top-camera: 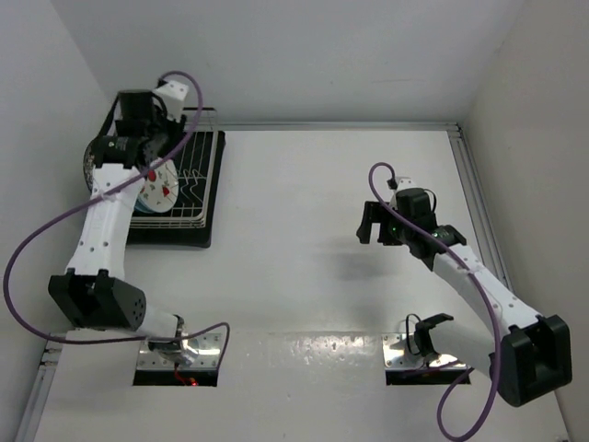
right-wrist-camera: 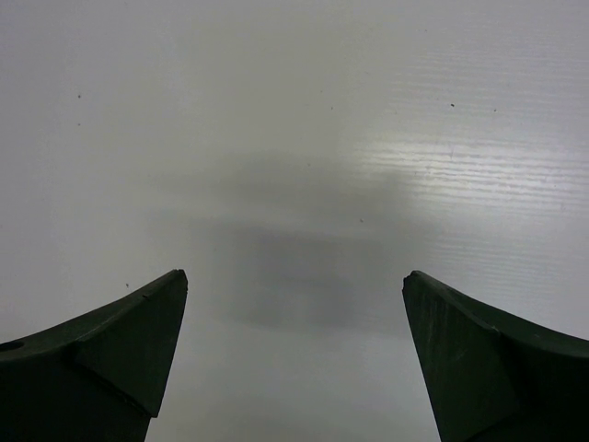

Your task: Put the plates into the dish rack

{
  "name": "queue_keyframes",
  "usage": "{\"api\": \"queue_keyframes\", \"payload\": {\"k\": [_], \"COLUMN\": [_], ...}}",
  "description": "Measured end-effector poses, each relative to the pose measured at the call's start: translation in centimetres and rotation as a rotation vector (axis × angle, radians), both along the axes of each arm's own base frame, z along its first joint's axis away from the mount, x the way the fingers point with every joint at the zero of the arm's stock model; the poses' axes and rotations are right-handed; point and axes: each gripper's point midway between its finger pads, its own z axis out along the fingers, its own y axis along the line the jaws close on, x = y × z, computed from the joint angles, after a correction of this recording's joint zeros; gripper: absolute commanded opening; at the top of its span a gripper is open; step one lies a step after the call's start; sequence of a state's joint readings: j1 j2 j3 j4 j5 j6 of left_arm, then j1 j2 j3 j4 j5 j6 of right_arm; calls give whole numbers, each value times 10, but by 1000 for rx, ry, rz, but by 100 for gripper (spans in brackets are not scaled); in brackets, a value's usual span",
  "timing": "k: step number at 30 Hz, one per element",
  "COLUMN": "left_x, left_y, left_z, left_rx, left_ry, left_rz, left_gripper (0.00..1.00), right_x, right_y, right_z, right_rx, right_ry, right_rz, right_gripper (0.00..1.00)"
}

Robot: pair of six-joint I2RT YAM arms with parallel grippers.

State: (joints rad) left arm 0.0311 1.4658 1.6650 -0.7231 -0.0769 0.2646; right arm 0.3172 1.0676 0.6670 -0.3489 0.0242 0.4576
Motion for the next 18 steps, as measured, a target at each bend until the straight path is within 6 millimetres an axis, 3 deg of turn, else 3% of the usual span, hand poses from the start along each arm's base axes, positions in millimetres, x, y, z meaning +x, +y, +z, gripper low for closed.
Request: {"api": "queue_keyframes", "payload": {"k": [3, 6, 8, 11, 14, 16, 18], "left_x": [-26, -76, -118, -174, -213, -235, -245], "left_y": [-50, -96, -110, -92, -66, -53, -48], "left_z": [-25, -76, -114, -158, -192, -215, -222], "left_rx": [48, 121, 176, 264, 357, 403, 413], "left_ry": [51, 161, 253, 350, 390, 424, 396], "left_rz": [-163, -345, -458, -537, -561, -577, -582], "left_gripper": [49, 49, 49, 51, 55, 65, 75], "right_x": [-4, -12, -19, -32, -41, -45, -48], "right_y": [-2, -8, -14, -22, -26, -27, -30], "right_z": [6, 14, 20, 17, 5, 0, -4], "right_rx": [-5, -5, 7, 21, 30, 34, 36], "right_ry": [15, -9, -54, -102, -98, -82, -63], "right_rz": [-5, -31, -55, -82, -106, -121, -149], "right_gripper": [100, 100, 100, 100, 100, 100, 100]}}
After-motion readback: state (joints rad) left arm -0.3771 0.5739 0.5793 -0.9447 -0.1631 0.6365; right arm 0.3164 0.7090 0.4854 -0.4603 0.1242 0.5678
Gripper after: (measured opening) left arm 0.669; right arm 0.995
